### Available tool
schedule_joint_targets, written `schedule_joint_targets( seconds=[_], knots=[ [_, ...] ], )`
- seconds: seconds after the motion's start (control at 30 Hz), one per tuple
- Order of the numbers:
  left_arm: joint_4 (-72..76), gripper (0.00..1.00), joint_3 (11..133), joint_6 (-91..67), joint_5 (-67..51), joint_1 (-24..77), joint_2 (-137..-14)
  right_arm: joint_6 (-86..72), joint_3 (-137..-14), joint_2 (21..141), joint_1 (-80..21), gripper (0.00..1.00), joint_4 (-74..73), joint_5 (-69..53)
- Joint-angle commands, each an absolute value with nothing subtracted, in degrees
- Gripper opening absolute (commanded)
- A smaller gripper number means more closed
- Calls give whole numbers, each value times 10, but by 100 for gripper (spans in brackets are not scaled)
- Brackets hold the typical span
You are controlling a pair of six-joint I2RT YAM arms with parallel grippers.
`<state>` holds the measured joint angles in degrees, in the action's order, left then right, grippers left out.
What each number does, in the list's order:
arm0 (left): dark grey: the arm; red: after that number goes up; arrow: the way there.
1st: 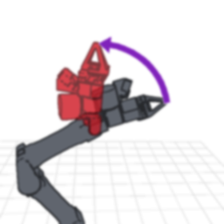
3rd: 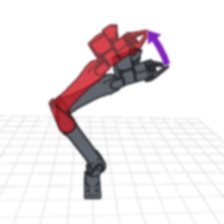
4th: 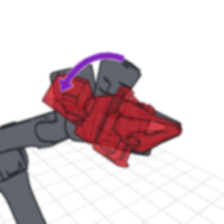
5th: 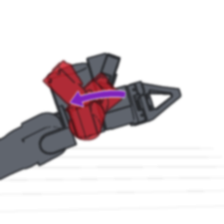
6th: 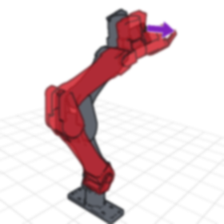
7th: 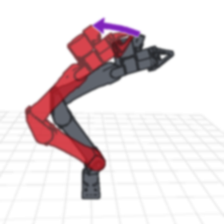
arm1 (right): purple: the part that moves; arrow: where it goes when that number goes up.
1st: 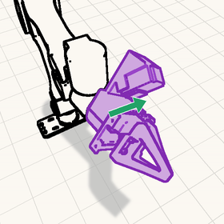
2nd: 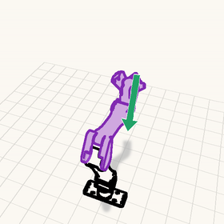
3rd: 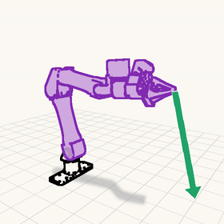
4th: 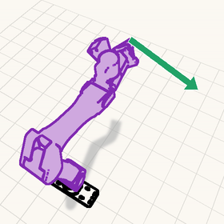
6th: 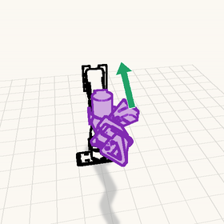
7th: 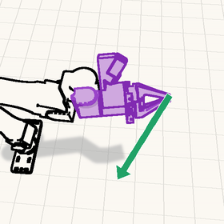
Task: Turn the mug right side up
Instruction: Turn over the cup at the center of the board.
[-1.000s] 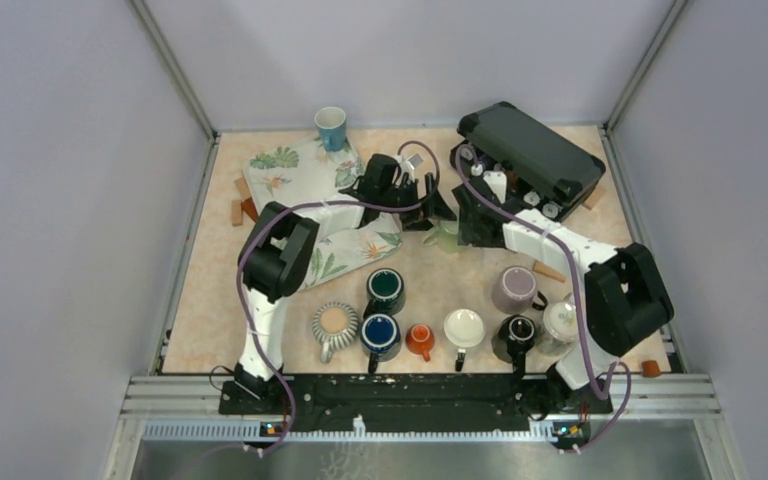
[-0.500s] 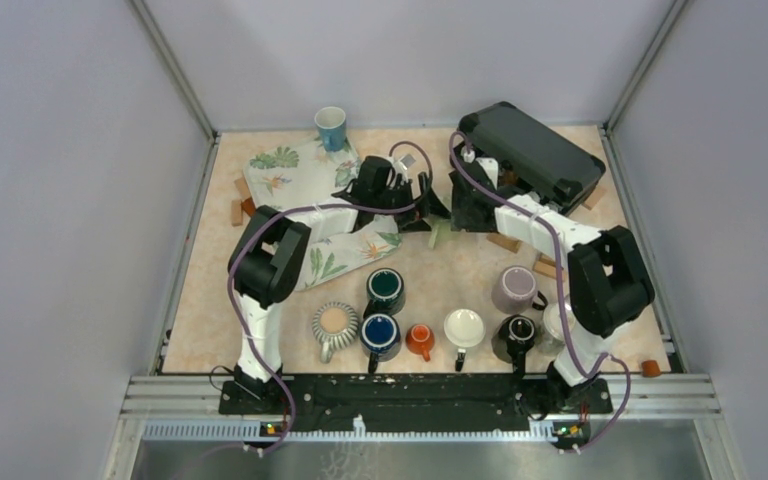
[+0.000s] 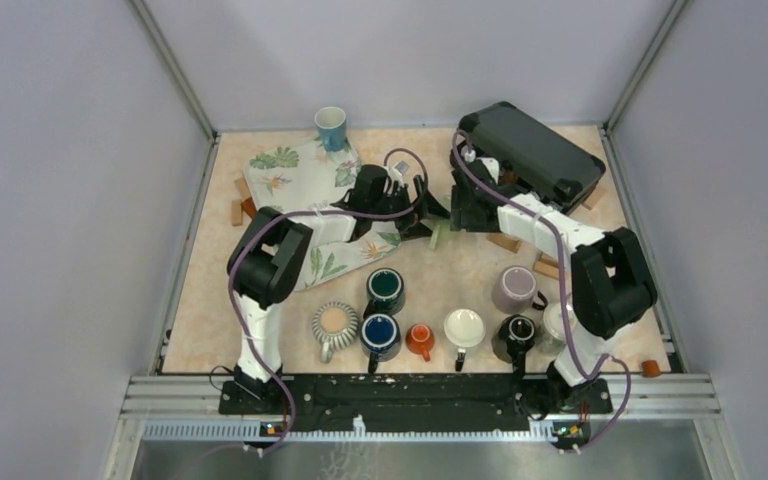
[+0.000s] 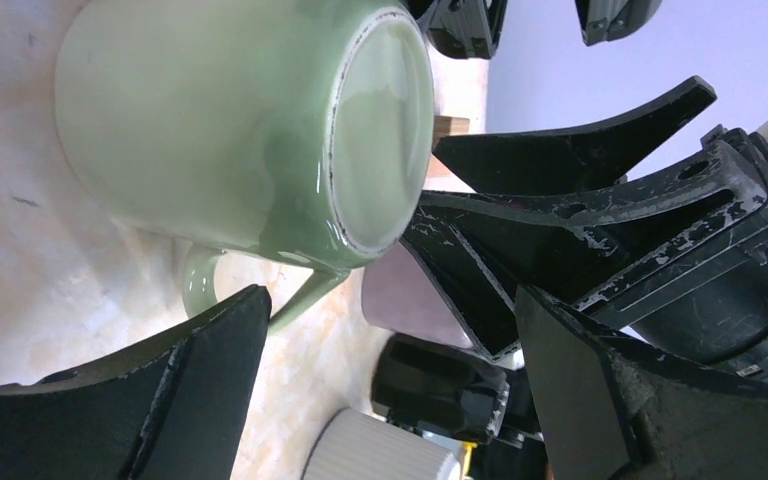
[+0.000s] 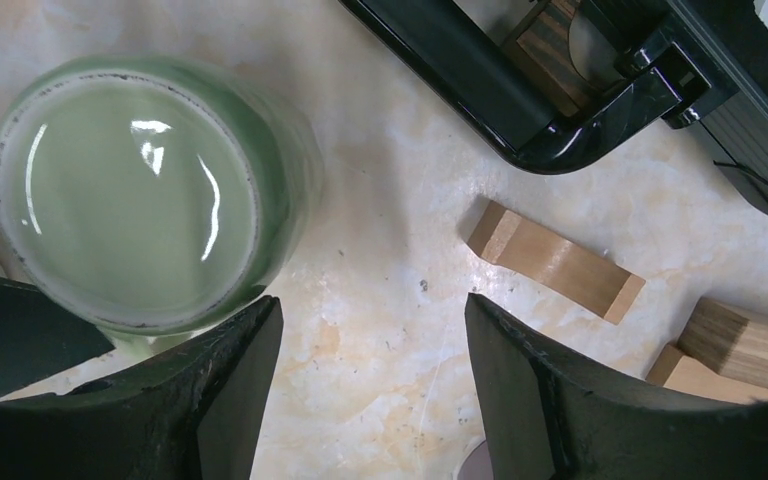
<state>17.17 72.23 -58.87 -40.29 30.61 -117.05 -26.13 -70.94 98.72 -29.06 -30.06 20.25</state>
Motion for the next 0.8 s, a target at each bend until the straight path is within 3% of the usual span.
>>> schedule_joint_targets(
  seconds=[0.0, 0.4, 0.77],
  knots=[
    [255, 98, 707, -648, -436, 319, -1126, -279, -714, 939, -289, 69, -283, 190],
    [214, 98, 693, -631, -382, 324, -1097, -289, -682, 872, -290, 69, -294, 173],
    [88, 98, 669, -527, -336, 232, -958, -317, -692, 884, -340, 63, -294, 158]
  ],
)
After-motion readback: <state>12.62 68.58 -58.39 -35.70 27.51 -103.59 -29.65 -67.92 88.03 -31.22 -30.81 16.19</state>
